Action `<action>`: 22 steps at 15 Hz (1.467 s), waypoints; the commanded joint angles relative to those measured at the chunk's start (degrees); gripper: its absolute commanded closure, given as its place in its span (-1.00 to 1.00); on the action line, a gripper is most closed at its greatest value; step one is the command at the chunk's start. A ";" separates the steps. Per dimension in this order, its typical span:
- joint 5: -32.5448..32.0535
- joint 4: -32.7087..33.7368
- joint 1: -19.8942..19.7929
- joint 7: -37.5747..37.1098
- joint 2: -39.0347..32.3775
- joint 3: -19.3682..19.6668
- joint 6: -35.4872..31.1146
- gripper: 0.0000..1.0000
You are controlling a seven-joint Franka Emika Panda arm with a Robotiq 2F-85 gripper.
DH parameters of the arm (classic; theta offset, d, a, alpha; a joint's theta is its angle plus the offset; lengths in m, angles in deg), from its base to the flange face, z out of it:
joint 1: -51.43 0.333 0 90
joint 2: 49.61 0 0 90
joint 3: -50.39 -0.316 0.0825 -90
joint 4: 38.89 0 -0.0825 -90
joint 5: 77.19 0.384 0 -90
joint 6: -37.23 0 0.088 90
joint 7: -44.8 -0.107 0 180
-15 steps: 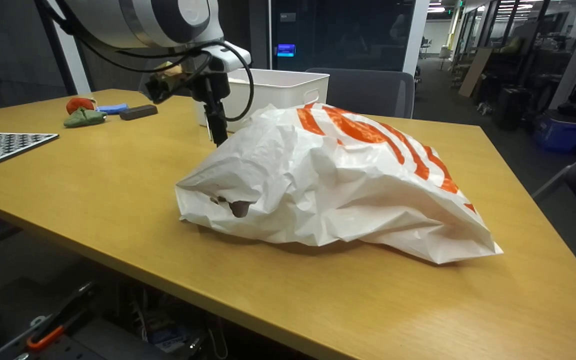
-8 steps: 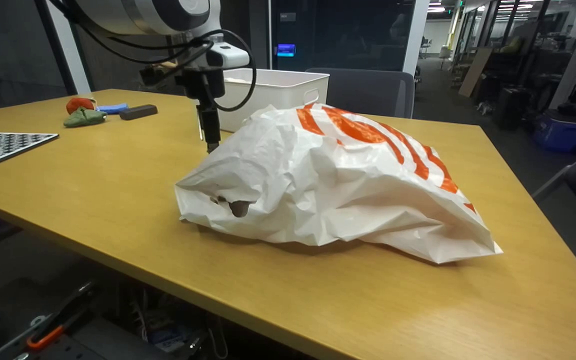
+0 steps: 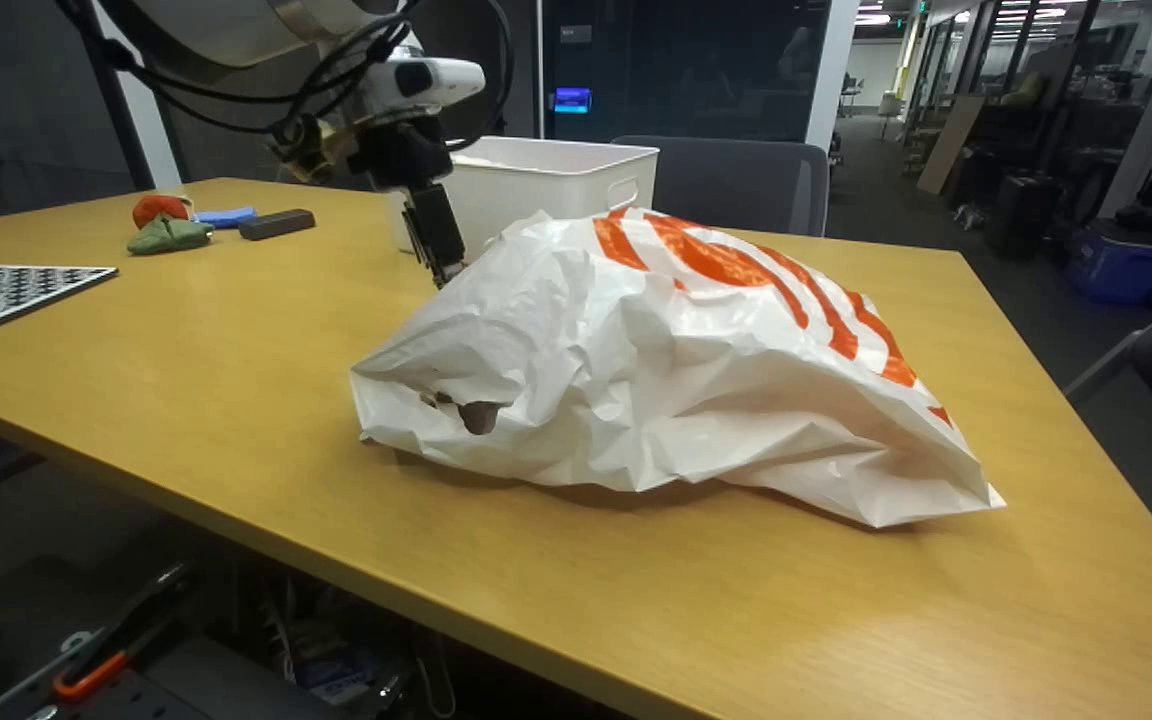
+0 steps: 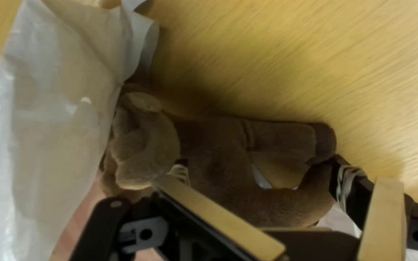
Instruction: Put the two shirts in the white basket and then put the yellow container and toy moose in the plastic bag
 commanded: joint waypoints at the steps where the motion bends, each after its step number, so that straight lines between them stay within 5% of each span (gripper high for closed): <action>1: -8.93 0.72 -0.08 -5.66 0.52 -1.22 3.07 -1.00; 6: -20.11 1.25 -0.36 -11.18 -2.35 -0.65 2.67 -1.00; 13: -20.47 1.52 -0.54 -10.66 -5.38 1.27 -0.36 -1.00; 14: -20.64 1.50 -0.52 -10.65 -5.44 1.43 -0.73 -0.50; 22: -20.46 1.80 -0.22 -10.54 -5.15 1.49 -1.54 0.61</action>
